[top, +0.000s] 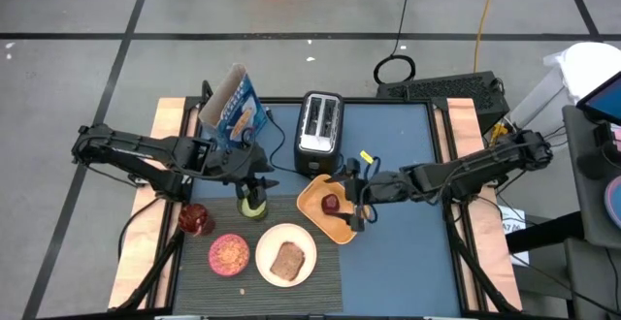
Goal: Arrange a breakfast setting
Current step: Put the apple on the gray table mat to the top of the light orange plate
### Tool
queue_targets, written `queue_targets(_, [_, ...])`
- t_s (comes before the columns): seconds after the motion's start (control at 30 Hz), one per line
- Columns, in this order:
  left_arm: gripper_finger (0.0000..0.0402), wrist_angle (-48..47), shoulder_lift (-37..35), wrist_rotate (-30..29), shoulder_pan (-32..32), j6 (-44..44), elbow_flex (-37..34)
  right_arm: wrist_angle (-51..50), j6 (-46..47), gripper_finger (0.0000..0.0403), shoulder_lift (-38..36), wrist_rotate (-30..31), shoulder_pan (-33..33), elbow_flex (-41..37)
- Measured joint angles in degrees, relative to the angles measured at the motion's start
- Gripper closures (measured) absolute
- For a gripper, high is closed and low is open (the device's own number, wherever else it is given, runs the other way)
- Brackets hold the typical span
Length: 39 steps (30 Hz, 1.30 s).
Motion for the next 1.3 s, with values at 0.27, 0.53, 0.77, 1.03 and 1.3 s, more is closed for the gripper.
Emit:
queue_targets(0.27, [0.0197,0.0,0.0,0.0,0.0,0.0,0.0,-4.4,0.3,0.0009,5.3,2.5,-1.2,0.1])
queue_targets(0.53, [0.0197,0.1,0.0,0.0,0.0,0.0,0.0,-6.0,0.7,0.0009,9.5,2.4,-1.8,0.1])
queue_targets(0.77, [0.0197,0.0,0.0,0.0,0.0,0.0,0.0,-7.9,0.7,0.0009,10.0,2.4,-1.8,0.1])
queue_targets(1.03, [0.0197,0.0,0.0,0.0,0.0,0.0,0.0,-8.3,3.4,0.0009,10.0,2.3,-1.8,-2.1])
queue_targets(1.3, [0.0197,0.0,0.0,0.0,0.0,0.0,0.0,-7.4,7.9,0.0009,10.0,2.4,-1.8,-6.1])
